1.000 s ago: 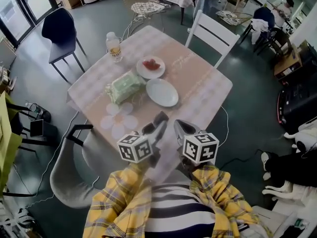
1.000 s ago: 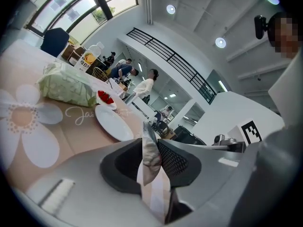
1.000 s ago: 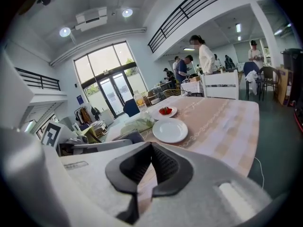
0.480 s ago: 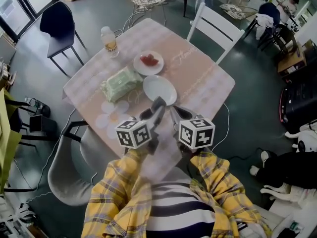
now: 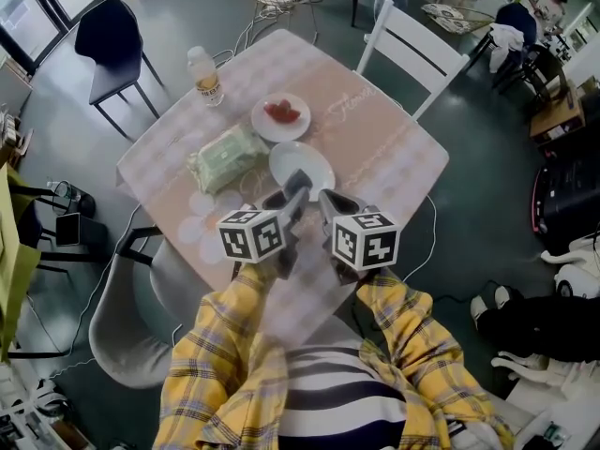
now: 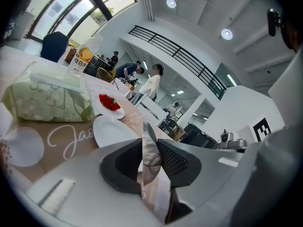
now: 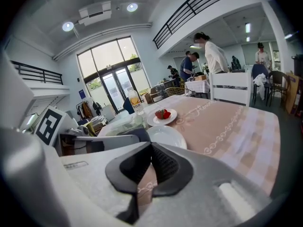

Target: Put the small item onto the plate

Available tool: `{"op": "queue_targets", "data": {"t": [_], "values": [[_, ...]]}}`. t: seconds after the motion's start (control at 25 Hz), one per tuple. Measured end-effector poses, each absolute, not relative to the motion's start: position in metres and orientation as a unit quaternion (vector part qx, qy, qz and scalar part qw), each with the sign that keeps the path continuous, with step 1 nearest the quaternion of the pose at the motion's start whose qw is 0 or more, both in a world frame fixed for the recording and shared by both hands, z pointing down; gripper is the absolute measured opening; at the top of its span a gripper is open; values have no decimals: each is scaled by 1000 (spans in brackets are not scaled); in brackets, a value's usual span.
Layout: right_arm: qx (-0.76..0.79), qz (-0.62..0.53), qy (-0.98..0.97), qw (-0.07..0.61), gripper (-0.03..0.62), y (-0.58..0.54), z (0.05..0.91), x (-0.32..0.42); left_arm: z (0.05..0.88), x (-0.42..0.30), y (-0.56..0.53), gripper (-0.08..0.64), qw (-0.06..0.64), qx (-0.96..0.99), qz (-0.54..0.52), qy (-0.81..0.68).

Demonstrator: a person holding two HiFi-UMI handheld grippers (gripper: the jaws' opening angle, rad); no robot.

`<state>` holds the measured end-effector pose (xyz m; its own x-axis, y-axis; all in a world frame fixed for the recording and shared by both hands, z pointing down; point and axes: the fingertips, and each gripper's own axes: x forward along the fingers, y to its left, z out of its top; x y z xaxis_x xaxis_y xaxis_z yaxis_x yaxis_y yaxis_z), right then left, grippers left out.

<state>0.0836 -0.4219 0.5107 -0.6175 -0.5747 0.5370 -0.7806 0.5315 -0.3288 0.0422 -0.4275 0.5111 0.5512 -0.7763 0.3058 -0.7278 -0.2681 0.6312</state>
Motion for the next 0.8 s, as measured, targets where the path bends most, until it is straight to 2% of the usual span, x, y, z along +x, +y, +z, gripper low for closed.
{"op": "queue_targets", "data": {"t": [0.8], "values": [[396, 292, -849, 193, 2, -438, 525, 85, 544, 63, -462, 91, 436, 792, 57, -424]]}}
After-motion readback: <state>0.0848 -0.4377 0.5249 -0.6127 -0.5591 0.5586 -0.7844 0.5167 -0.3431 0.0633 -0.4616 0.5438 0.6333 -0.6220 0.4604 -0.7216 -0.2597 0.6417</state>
